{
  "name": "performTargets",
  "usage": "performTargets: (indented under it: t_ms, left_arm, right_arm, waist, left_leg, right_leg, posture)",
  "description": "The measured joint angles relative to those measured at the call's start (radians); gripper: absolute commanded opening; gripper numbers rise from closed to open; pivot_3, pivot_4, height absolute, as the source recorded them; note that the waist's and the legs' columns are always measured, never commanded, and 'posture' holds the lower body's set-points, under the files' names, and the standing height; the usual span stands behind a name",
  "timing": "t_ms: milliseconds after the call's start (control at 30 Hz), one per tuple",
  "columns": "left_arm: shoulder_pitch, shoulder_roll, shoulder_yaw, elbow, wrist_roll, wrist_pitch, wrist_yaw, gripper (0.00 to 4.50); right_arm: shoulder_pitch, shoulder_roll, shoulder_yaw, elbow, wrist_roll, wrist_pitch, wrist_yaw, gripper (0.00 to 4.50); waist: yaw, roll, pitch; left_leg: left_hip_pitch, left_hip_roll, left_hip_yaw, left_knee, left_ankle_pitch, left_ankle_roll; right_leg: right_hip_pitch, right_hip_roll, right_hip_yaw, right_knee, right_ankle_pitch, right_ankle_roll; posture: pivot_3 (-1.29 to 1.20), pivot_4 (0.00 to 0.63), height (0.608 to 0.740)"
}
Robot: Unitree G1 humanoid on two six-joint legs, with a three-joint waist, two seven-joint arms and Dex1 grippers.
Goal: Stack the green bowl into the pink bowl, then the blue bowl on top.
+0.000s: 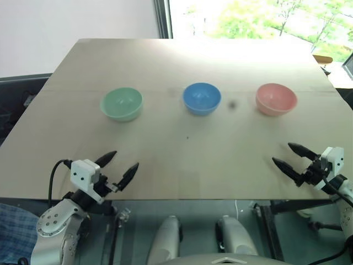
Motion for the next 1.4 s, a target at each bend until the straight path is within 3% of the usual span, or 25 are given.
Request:
performTargets:
  t_ms: [667,833,1033,1200,1400]
  left_arm:
    - [-0.015,-0.014,-0.032,-0.035,-0.003,0.005,0.025,4.5]
    - [-0.035,-0.014,-0.033,-0.044,-0.044,0.014,0.003,4.5]
    - [-0.071,-0.014,-0.049,-0.088,-0.103,0.041,-0.026,4.5]
    - [-0.162,-0.012,-0.09,-0.119,-0.124,0.101,-0.007,4.5]
    - [-0.211,-0.013,-0.124,-0.166,-0.166,0.165,0.002,4.5]
  right_arm:
    - [-0.012,-0.002,0.01,-0.03,-0.003,0.041,-0.009,4.46]
    - [-0.02,-0.084,0.072,-0.1,-0.027,0.139,0.001,4.46]
    - [-0.163,-0.153,0.114,-0.111,-0.087,0.212,-0.034,4.46]
    - [-0.34,-0.248,0.22,-0.039,-0.263,0.223,-0.068,4.46]
    - [-0.542,-0.26,0.29,0.119,-0.382,0.287,-0.113,4.46]
  waist:
    - [0.0,0.0,0.0]
    - [0.001,0.0,0.0]
    - [0.001,0.0,0.0]
    - [0.003,0.0,0.0]
    - [0.0,0.0,0.0]
  left_leg:
    - [0.0,0.0,0.0,-0.001,0.0,0.0]
    - [0.0,0.0,0.0,-0.001,0.0,0.0]
    - [0.0,0.0,0.0,-0.001,0.0,0.0]
    - [-0.001,0.0,0.0,-0.001,0.0,0.0]
    - [-0.003,0.0,0.001,-0.003,0.0,0.0]
  right_leg:
    - [0.0,0.0,0.0,-0.002,0.0,0.0]
    - [0.0,0.0,0.0,-0.002,0.0,0.0]
    - [0.0,0.0,0.0,-0.003,0.0,0.0]
    - [0.0,0.0,-0.001,-0.004,0.001,0.0]
    - [-0.001,0.0,0.0,-0.007,0.001,0.0]
  posture:
    - [0.0,0.15,0.74]
    - [0.0,0.15,0.74]
    - [0.0,0.15,0.74]
    - [0.0,0.15,0.74]
    - [0.0,0.15,0.74]
